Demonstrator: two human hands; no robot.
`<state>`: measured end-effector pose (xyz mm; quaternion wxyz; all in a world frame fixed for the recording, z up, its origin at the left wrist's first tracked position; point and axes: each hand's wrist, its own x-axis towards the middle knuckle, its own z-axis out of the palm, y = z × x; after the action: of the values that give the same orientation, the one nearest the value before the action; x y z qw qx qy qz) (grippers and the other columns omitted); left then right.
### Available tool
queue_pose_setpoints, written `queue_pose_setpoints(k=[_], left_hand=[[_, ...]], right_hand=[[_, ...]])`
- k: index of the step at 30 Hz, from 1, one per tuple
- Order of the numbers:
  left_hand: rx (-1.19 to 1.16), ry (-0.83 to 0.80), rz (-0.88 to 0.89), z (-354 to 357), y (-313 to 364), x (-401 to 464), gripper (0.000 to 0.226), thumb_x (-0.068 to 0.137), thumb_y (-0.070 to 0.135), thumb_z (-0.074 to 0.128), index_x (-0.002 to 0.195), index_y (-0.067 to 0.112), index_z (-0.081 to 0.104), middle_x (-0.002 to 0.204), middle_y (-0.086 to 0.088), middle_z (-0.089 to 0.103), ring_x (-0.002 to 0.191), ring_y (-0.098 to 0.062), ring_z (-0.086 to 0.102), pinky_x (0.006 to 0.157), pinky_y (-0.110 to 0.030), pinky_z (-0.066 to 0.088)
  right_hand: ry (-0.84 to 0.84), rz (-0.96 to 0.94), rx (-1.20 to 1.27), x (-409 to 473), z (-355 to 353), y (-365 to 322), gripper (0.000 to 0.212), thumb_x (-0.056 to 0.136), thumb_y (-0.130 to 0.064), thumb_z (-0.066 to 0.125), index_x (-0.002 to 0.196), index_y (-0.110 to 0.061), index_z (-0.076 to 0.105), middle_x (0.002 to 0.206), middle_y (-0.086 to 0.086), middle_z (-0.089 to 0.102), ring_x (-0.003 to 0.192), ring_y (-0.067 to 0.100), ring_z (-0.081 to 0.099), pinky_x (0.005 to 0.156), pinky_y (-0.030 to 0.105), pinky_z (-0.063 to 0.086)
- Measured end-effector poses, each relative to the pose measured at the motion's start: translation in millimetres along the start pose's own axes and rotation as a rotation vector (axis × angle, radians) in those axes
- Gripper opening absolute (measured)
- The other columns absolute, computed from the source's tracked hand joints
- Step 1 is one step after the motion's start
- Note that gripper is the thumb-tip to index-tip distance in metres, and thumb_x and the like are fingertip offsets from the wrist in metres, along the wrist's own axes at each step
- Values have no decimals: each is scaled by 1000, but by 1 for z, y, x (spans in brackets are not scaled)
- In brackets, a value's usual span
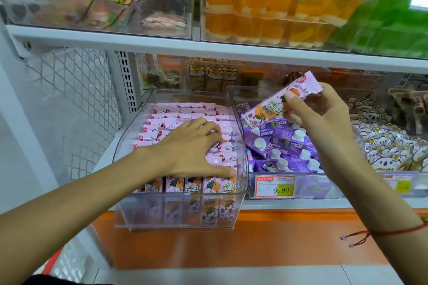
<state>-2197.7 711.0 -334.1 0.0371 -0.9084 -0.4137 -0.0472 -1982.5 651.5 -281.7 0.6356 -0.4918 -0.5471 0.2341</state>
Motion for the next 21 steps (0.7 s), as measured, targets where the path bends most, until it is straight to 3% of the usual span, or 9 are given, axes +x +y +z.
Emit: queue_pose_setpoints(k=[2,4,7,9,12,16,19,21], left_hand=[[-25,17,-3,0,2,-1,90,70,89,30,134,27,46,139,12,36,126,-10,27,105,-31,24],[-73,61,-2,0,4,-4,78,72,86,39,126,31,50,137,14,38,124,-8,27,103,-29,24],[-130,129,-6,-1,6,-12,58,75,80,45,112,36,50,128,14,46,111,-4,32,92,-27,31],[-152,130,-38,2,8,-19,62,76,80,43,120,36,49,123,15,50,104,-2,34,85,-26,35],[-203,157,-80,7,12,-27,64,78,80,40,125,38,45,121,19,48,106,-3,37,88,-29,42],[-212,190,-83,11,14,-30,62,79,80,38,125,39,44,123,20,45,101,-1,32,80,-25,36],[-209,199,-89,13,13,-30,60,80,79,39,125,39,44,124,20,45,101,0,31,77,-23,31],[-205,208,-83,13,14,-31,61,81,78,37,126,38,45,122,21,45,96,4,26,77,-21,29]], right_hand=[[-42,-15,-32,0,1,0,16,88,-18,64,103,-15,58,78,-9,68,75,7,65,85,34,54],[-70,-28,-68,1,4,0,29,88,-20,66,113,-17,54,88,-5,68,73,4,66,81,31,56],[-109,-77,-164,4,14,-2,36,86,-18,68,116,-17,47,104,4,66,78,15,67,82,37,55],[-175,-145,-271,6,24,-3,32,86,-15,68,112,-14,49,98,-1,66,77,17,66,80,35,54],[-287,-245,-486,10,38,-5,29,85,-16,68,109,-15,52,88,-8,64,76,12,63,78,36,52],[-472,-303,-725,20,49,-9,28,82,-21,72,103,-16,55,90,-1,66,79,17,61,74,41,50],[-517,-306,-954,20,60,0,28,77,-30,75,98,-20,59,100,-1,60,94,18,57,69,31,42],[-569,-278,-1120,18,66,9,24,80,-31,72,101,-21,67,115,3,52,112,21,47,77,32,41]])
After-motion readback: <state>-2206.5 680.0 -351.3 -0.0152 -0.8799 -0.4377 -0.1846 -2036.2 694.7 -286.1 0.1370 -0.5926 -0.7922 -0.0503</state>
